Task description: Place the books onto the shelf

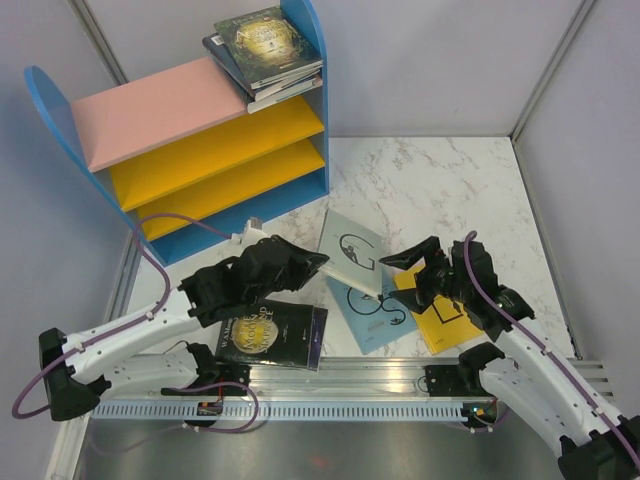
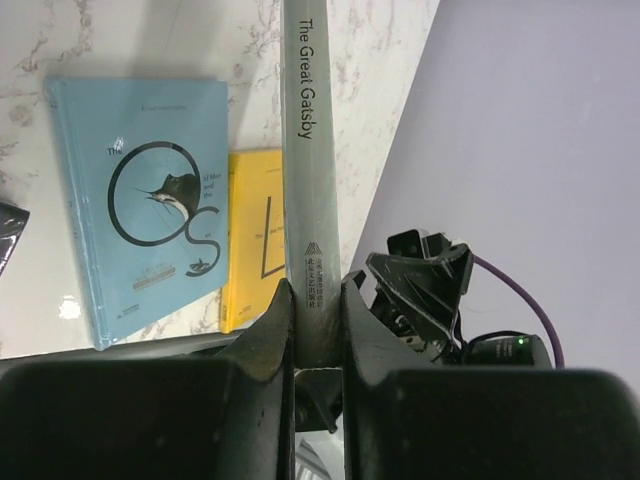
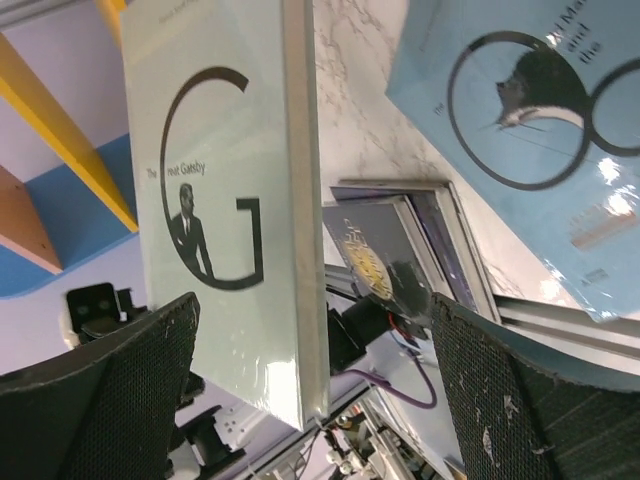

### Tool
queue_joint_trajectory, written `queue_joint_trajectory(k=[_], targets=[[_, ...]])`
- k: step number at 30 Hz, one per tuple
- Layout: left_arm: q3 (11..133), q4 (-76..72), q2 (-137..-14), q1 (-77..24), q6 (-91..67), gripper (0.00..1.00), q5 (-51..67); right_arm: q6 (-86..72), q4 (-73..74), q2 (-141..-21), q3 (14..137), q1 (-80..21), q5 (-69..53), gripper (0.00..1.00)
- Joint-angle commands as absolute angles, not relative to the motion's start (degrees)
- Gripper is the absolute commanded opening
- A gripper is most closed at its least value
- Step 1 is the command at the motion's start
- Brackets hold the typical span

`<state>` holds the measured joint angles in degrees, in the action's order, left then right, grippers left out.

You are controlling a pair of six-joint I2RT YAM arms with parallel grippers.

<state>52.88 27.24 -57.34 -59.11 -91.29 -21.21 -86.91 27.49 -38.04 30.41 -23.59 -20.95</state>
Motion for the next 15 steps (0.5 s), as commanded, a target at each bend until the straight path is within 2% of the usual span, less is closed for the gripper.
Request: queue_joint_trajectory(k=[1,5,9,10,12,13,14,15], targets=[[52.2,17.0,-53.4,-59.0,-99.5,0.02,-26.0,-91.4,17.9,-42.6,32.6,-24.3,-19.0,0.98],[47.5,10.1,-50.3,-59.1,-101.8,0.02,-27.0,-92.7,11.9,-47.7,34.9,-26.1,-17.9,0.96],[44.1,5.3,-48.9,-59.0,-104.5,0.02,-27.1,-94.4,5.9,-52.7,37.3,-28.6,-16.0,0.82],[43.8,5.3,-48.8,-59.1,-104.8,0.02,-27.2,-95.5,3.3,-54.5,37.6,-29.3,-15.0,0.74],[43.1,4.7,-47.9,-59.0,-105.4,0.02,-27.4,-96.8,0.5,-56.0,38.3,-30.6,-14.2,0.65],[42.7,4.5,-47.6,-59.0,-105.9,0.02,-27.6,-97.5,-2.4,-57.4,38.7,-30.8,-13.5,0.55],[42.7,4.6,-47.3,-59.0,-105.7,0.02,-27.6,-98.1,-3.4,-57.9,39.6,-30.8,-13.3,0.5],[43.0,5.8,-46.8,-59.0,-105.1,0.02,-27.8,-98.1,-4.5,-58.8,40.2,-30.8,-12.2,0.39]])
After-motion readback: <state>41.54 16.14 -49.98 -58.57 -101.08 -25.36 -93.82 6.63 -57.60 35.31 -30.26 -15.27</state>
